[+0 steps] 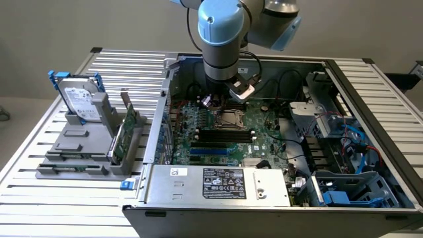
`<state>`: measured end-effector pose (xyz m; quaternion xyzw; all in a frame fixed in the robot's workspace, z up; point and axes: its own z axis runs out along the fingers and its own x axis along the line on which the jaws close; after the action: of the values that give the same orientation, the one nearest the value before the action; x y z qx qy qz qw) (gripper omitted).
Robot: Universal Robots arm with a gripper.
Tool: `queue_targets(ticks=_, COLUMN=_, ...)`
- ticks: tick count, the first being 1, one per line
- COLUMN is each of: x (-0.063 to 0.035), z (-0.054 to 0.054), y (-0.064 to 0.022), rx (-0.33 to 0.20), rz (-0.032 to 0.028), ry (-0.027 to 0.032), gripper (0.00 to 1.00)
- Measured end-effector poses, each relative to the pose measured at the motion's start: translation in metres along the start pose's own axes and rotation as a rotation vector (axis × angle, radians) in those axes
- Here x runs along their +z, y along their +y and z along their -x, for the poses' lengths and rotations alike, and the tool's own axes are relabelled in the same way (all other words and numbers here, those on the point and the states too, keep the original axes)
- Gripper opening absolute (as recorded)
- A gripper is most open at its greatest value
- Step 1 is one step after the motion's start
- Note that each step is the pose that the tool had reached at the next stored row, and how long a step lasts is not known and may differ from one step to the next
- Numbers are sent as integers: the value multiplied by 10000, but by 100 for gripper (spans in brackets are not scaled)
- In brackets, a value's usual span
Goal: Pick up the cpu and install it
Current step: 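Install the first cpu locking lever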
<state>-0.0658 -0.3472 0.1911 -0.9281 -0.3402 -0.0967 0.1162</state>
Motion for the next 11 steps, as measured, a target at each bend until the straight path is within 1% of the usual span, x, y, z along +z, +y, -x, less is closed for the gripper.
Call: queue_targets(ticks=11, x=0, z=0, y=0, rx=1, rz=0, ry=0, gripper=11)
